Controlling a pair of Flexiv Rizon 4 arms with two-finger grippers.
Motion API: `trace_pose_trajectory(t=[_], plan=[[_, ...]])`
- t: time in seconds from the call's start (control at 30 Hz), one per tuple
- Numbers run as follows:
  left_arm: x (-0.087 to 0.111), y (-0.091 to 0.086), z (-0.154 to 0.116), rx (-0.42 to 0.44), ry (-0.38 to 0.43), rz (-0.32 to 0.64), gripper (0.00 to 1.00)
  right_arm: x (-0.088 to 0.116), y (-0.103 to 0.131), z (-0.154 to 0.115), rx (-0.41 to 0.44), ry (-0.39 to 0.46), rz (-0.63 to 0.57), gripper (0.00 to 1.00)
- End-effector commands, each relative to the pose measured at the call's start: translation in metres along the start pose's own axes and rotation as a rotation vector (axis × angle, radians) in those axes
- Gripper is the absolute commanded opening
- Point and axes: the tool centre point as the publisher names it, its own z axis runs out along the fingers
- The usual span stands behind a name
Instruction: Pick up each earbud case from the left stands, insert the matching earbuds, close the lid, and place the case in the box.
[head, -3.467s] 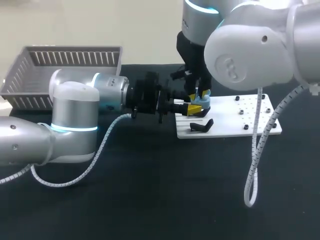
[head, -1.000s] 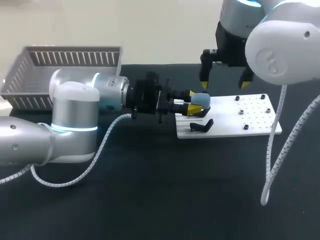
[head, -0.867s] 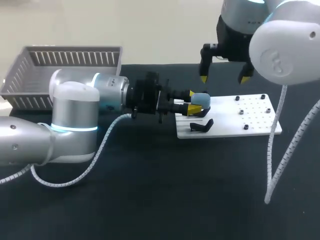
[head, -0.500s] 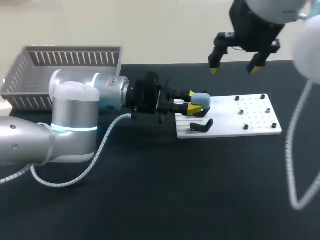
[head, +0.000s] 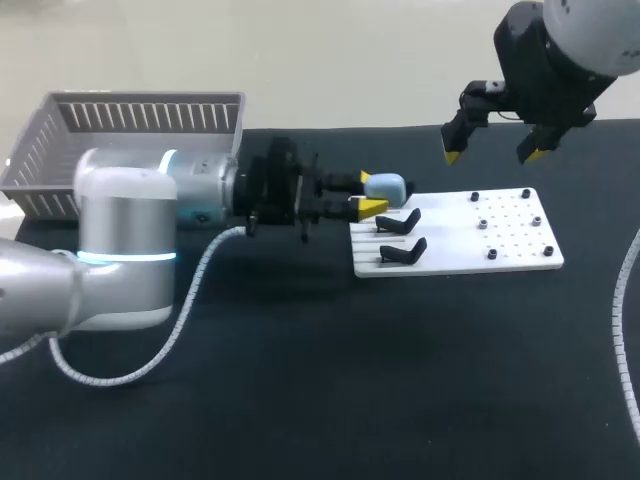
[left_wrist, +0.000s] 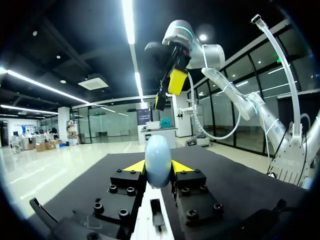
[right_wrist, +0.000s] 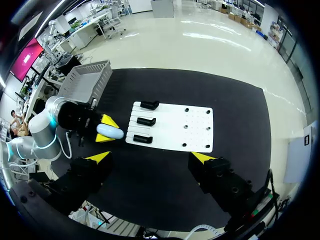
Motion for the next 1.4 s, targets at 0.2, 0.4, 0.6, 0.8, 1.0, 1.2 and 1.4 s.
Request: trace_pose_trajectory(t=[0.2,0.4,0.6,0.8,1.0,1.2,1.4], plan=[[-0.075,-0.024,-0.080,-0.341,0.159,0.159,0.00,0.003,0.000,0.000,0.001,-0.024,0.002,1.00],[-0.075,-0.004,-0.134,-0.498,0.275,0.167,0.00,0.003,0.000,0.000,0.001,-0.024,0.002,1.00],[-0.045,0.034,-0.199,-0.673,0.448,0.097,0.00,0.003,0.000,0.000,0.001,-0.024,0.002,1.00],[-0.019,0.067,-0.278,-0.833,0.533,0.008,0.00,0.003,0.000,0.000,0.001,-0.024,0.002,1.00],[-0.007,0.086,-0.340,-0.892,0.558,-0.025,0.00,0.003,0.000,0.000,0.001,-0.024,0.002,1.00],[0.003,0.093,-0.369,-0.865,0.575,-0.065,0.00,0.003,0.000,0.000,0.001,-0.024,0.002,1.00],[-0.007,0.089,-0.384,-0.830,0.598,-0.063,1.00,0.003,0.000,0.000,0.001,-0.024,0.002,1.00]])
